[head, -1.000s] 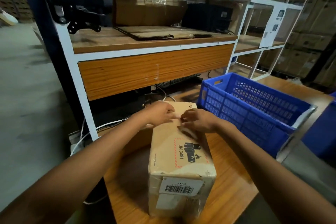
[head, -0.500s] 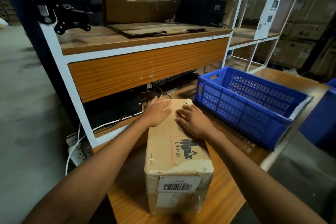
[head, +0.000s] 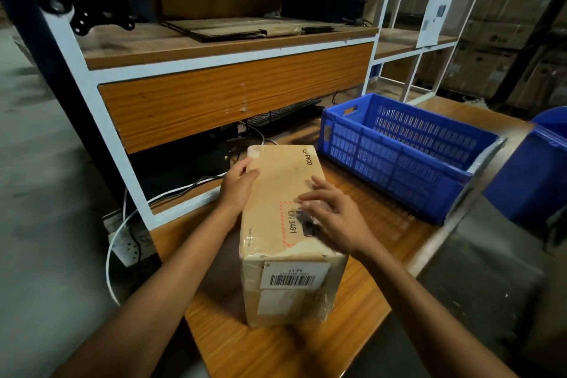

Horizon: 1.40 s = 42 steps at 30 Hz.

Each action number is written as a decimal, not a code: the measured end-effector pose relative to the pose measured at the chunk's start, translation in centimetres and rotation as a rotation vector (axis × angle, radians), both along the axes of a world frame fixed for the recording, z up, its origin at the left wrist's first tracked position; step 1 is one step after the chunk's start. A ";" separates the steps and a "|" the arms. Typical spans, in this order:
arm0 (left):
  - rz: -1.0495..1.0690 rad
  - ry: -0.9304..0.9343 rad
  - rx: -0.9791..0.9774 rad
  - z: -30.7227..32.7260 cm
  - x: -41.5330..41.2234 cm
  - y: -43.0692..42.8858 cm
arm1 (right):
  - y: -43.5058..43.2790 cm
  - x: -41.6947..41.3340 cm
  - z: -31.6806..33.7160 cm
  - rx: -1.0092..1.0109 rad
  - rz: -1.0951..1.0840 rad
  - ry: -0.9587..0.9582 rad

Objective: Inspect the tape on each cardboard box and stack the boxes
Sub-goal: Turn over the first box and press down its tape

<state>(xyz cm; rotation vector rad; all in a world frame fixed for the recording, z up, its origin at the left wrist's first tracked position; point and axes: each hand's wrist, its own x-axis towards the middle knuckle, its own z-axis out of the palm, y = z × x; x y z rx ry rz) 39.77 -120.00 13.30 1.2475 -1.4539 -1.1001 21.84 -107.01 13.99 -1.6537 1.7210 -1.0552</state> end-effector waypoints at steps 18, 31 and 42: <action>-0.030 0.299 0.219 5.4 4.1 5.5 | 0.6 0.1 7.4 -0.063 -0.248 -0.627; -0.413 0.392 0.057 7.0 2.3 3.7 | -4.2 -1.6 5.2 0.020 -0.249 -0.511; -0.836 -0.932 -0.160 8.7 2.9 0.3 | -5.8 -4.7 4.5 0.071 -0.169 -0.409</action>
